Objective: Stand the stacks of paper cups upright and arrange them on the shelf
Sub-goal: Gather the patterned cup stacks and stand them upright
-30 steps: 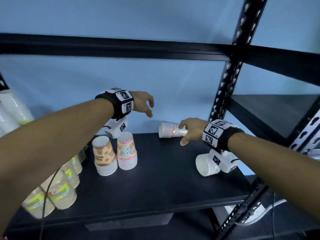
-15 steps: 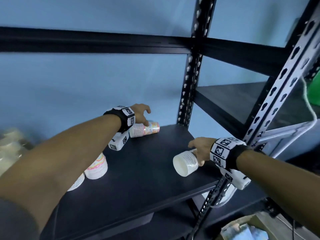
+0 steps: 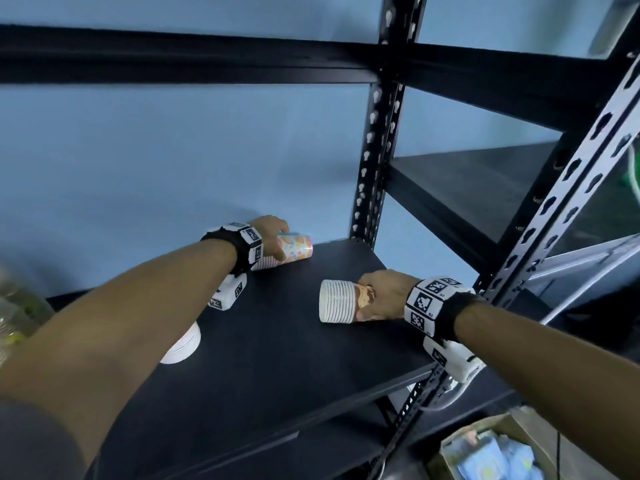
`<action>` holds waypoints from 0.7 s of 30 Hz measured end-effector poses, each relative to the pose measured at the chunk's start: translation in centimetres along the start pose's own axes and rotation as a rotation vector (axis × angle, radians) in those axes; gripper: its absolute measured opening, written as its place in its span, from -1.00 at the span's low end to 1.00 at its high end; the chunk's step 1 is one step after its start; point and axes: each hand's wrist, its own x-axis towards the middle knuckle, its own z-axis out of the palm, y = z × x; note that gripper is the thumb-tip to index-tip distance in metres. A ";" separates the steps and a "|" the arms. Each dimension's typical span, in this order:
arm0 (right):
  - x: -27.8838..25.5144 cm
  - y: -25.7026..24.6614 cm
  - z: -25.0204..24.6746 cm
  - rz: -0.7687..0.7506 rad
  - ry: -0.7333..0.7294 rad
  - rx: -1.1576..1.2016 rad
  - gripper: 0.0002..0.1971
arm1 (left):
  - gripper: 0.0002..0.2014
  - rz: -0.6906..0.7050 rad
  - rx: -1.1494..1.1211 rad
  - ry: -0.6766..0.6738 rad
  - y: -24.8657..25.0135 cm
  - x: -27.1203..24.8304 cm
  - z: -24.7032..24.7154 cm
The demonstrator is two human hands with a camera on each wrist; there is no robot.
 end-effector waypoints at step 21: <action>1.5 -0.9 -0.5 0.017 0.049 -0.093 -0.49 | -0.38 -0.061 0.080 -0.002 1.1 -1.8 0.4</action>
